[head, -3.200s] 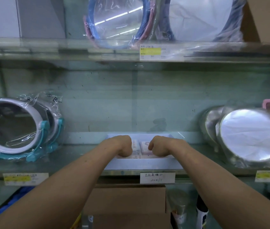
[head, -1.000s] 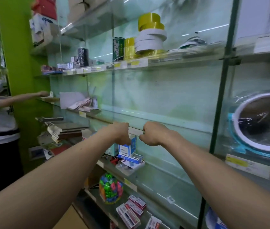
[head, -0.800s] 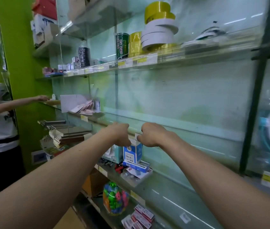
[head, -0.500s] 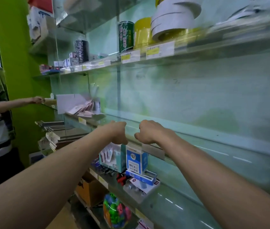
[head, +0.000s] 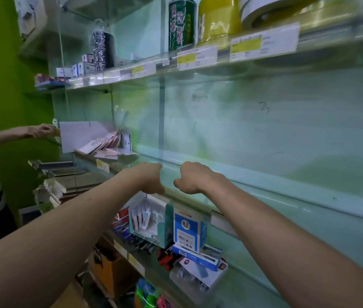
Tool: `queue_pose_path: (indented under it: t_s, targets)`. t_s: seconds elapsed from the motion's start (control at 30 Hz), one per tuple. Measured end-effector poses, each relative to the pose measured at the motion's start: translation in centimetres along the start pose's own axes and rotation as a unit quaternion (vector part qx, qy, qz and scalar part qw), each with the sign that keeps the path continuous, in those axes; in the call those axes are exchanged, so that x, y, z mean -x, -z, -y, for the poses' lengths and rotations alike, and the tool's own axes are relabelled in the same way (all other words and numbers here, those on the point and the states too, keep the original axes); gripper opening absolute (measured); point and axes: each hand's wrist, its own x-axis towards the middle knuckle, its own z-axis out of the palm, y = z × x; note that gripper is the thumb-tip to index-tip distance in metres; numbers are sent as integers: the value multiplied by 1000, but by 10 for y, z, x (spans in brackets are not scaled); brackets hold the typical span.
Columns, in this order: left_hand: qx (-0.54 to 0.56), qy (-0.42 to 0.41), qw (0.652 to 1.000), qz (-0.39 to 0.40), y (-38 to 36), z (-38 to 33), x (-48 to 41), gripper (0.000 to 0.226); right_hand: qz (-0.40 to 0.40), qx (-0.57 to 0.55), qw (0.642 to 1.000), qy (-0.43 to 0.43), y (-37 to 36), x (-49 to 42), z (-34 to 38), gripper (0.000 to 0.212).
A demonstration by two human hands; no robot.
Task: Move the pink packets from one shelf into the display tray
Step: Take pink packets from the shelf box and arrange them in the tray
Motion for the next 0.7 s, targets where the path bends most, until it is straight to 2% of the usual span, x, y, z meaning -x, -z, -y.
queue_pose_path:
  t_s: [0.17, 0.47, 0.57, 0.7]
  targets:
    - [-13, -24, 1000, -1, -1, 39, -38, 74, -11, -16, 999, -26, -6, -37, 28, 10]
    - [-5, -66, 998, 10, 4, 126, -103, 86, -22, -4, 996, -86, -16, -108, 93, 17]
    - [-8, -77, 997, 8, 3, 156, -119, 85, -24, -10, 995, -101, -22, -131, 115, 22]
    - [-9, -87, 996, 1, 5, 186, -137, 77, -26, -8, 993, -113, -32, -159, 138, 16]
